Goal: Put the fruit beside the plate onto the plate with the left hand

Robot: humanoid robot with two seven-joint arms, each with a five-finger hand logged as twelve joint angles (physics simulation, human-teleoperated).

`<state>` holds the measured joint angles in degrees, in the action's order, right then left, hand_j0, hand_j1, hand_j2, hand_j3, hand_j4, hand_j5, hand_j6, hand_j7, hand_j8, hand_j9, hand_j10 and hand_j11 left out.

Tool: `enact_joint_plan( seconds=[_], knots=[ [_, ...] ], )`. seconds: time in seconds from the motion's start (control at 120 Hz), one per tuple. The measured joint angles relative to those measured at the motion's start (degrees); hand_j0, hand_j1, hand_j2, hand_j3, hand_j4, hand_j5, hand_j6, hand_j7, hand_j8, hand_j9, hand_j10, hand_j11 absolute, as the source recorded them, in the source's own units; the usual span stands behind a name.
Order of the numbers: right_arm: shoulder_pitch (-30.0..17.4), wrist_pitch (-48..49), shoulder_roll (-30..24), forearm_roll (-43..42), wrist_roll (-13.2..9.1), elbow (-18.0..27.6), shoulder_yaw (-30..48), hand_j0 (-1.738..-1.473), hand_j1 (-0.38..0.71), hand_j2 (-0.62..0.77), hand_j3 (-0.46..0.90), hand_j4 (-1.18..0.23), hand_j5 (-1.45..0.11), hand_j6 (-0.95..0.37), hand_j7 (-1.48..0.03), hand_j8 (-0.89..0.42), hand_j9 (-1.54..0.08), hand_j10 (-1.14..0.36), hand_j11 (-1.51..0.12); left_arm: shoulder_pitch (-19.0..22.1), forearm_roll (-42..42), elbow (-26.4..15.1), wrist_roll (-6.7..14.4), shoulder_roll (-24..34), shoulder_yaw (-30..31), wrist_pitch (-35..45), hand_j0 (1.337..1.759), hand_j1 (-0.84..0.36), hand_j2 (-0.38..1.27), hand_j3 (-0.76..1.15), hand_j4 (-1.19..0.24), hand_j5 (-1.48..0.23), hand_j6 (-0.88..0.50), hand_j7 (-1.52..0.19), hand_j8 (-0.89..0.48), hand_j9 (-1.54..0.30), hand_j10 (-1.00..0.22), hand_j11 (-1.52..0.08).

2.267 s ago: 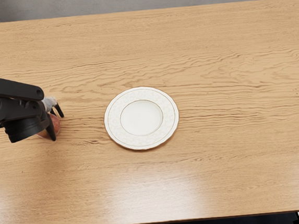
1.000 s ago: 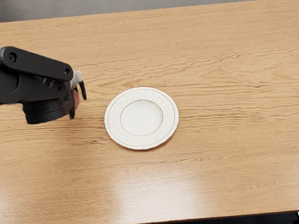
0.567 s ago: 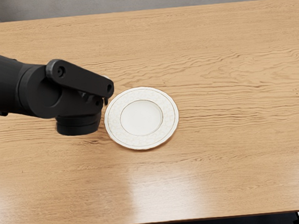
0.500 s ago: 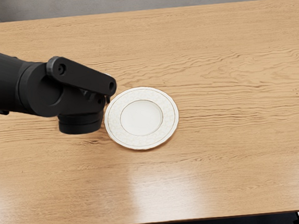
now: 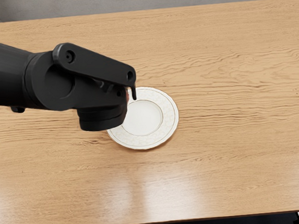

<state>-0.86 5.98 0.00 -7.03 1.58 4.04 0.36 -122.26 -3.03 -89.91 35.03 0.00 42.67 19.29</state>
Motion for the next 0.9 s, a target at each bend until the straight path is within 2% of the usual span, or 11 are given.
enact_joint_plan(
  seconds=[0.217, 0.408, 0.55, 0.767, 0.9],
  knots=[
    [-0.01, 0.0, 0.0, 0.0, 0.0, 0.0, 0.01, -1.658, -0.31, -0.01, 0.0, -0.04, -0.05, -0.04, -0.05, -0.04, -0.05, -0.04, -0.05, 3.14, -0.33, 0.88, 0.0, 0.0, -4.13, -0.34, 1.652, -0.28, 0.24, 0.0, -0.6, -0.81, -0.5, -0.8, -0.34, -0.8, -0.39, -0.81],
    [0.0, 0.0, 0.0, 0.0, 0.0, 0.0, 0.0, -1.658, -0.31, -0.01, 0.0, -0.04, -0.05, -0.04, -0.05, -0.04, -0.05, -0.04, -0.05, 7.86, -2.02, 3.91, 0.01, 0.0, -5.17, -0.6, 1.653, -0.27, 0.24, 0.0, -0.59, -0.81, -0.52, -0.8, -0.35, -0.79, -0.4, -0.81],
    [0.01, 0.0, 0.0, 0.0, 0.0, 0.0, 0.0, -1.658, -0.31, -0.01, 0.0, -0.04, -0.05, -0.04, -0.05, -0.04, -0.05, -0.04, -0.05, 9.22, -2.97, 6.36, 0.0, 0.0, -5.35, -0.63, 1.653, -0.25, 0.2, 0.0, -0.58, -0.78, -0.53, -0.77, -0.38, -0.77, -0.42, -0.78],
    [-0.01, 0.0, 0.0, 0.0, 0.0, 0.0, 0.0, -1.658, -0.31, -0.01, 0.0, -0.04, -0.05, -0.04, -0.05, -0.04, -0.05, -0.04, -0.05, 9.67, -3.26, 7.37, -0.02, 0.0, -6.69, -0.59, 1.656, -0.16, 0.12, 0.0, -0.48, -0.63, -0.47, -0.63, -0.47, -0.63, -0.5, -0.64],
    [0.0, 0.0, 0.0, 0.0, 0.0, 0.0, 0.0, -1.658, -0.31, -0.01, 0.0, -0.04, -0.05, -0.04, -0.05, -0.04, -0.05, -0.04, -0.05, 9.67, -3.05, 7.31, -0.03, 0.0, -7.36, -0.57, 1.657, -0.07, 0.09, 0.0, -0.38, -0.5, -0.37, -0.5, -0.4, -0.5, -0.43, -0.5]
  ],
)
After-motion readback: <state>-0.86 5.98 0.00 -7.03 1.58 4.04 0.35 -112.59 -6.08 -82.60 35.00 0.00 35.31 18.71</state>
